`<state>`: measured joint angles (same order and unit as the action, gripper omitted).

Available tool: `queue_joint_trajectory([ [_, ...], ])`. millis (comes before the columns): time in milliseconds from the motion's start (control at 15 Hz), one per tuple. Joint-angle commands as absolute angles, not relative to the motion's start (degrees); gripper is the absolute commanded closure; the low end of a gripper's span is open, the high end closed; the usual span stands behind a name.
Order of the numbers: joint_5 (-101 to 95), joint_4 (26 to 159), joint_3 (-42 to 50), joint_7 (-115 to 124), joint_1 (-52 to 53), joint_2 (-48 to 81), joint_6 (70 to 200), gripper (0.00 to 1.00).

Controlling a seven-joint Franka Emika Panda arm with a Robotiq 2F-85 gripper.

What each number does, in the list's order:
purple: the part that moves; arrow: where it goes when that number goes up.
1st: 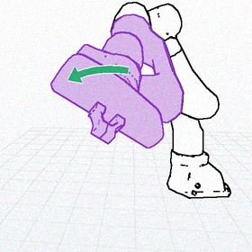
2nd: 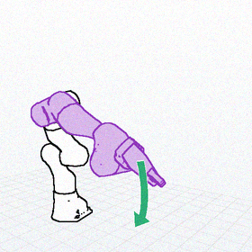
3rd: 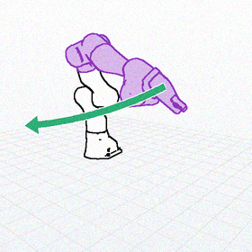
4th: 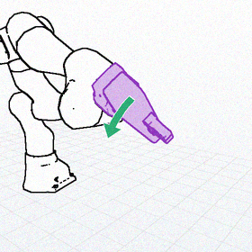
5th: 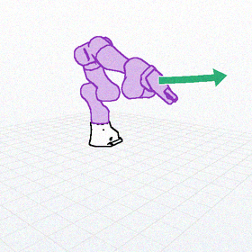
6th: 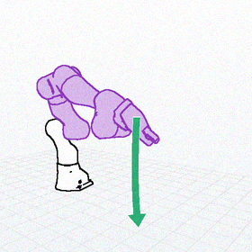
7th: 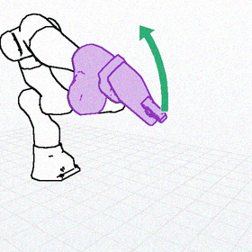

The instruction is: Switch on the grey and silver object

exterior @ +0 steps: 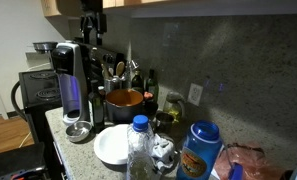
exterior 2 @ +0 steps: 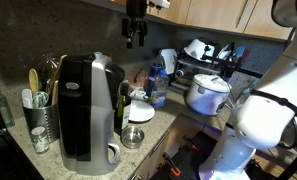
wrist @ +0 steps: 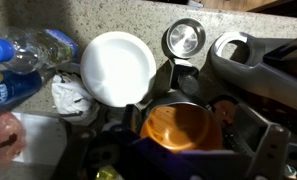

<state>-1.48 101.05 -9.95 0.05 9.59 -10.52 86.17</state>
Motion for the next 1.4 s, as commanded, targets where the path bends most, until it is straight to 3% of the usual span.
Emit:
queue_joint_trajectory([
  [0,0.27,95.26,-10.51,-7.55,11.09,-6.96,82.75,0.0],
  [533,4.53,91.66,-10.85,-28.93,13.43,-4.44,77.3,0.0],
  [1333,2.28,93.46,-11.45,-32.72,13.62,-4.46,81.31,0.0],
])
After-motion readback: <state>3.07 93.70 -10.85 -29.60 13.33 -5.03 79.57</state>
